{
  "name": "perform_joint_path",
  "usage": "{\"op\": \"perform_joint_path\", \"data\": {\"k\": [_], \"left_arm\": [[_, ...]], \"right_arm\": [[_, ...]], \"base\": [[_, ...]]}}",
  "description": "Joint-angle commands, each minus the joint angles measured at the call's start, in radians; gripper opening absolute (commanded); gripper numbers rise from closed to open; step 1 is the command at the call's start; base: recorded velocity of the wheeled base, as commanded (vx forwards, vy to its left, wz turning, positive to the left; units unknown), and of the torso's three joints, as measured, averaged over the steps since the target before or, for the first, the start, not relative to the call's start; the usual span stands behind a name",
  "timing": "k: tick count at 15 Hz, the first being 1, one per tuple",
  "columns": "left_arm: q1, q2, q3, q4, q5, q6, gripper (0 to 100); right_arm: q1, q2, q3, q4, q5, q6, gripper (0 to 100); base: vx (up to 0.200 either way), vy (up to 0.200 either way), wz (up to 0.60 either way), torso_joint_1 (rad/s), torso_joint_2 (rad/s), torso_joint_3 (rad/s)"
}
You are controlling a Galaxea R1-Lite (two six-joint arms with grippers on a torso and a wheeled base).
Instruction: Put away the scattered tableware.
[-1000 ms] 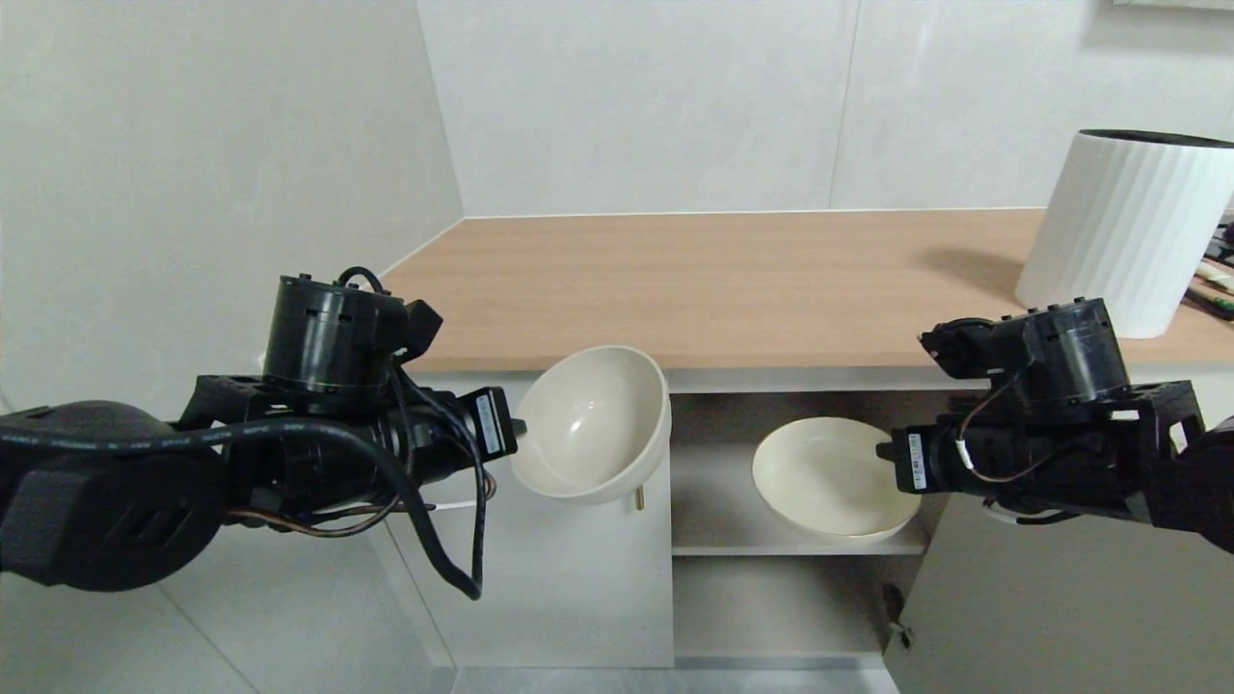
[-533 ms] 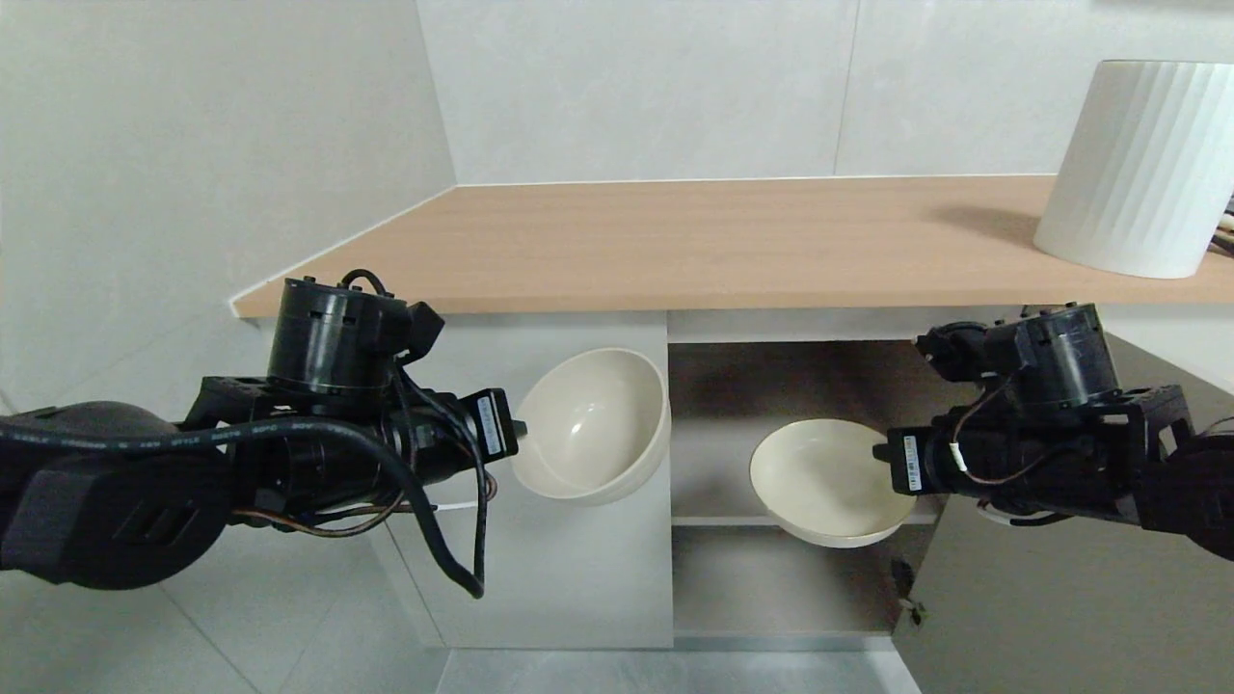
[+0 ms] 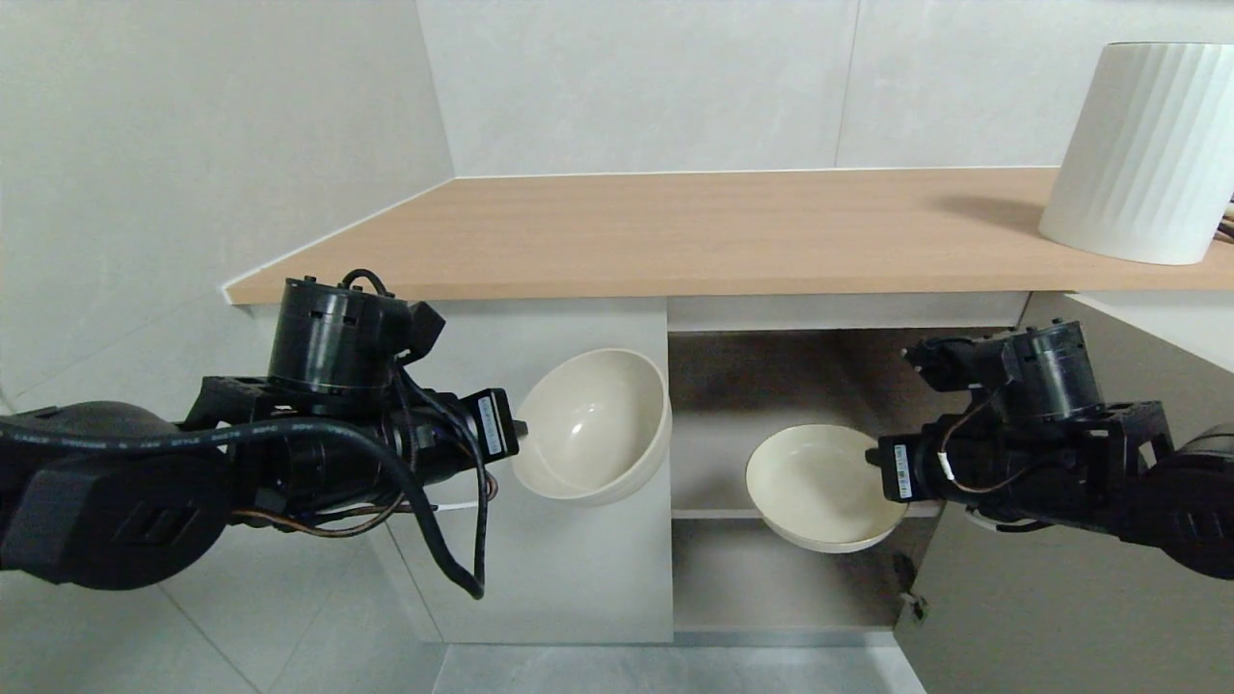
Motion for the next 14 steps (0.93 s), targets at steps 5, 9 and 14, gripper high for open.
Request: {"op": "perform_joint_path", "data": {"k": [5,9,14], "left_arm": [[-0.041,-0.003,0.011,0.0,0.001,0.006,0],[-0.065,0.016,0.038,0.0,0.001,0.067,0],[-0.073,0.036,0.038,0.0,0.001,0.067,0]], "right_arm": [[-0.017,0.362,-0.116,-0.149,-0.112,0.049,0],[-0.06,0.562,-0.288,-0.165,-0.175,0.152,0],[-0.103,0.744,-0.486,-0.165,-0.282,0.171,0]], "base": [[0.0,0.0,0.0,0.0,0.0,0.0],[0.0,0.0,0.0,0.0,0.0,0.0],[0.0,0.0,0.0,0.0,0.0,0.0]]}}
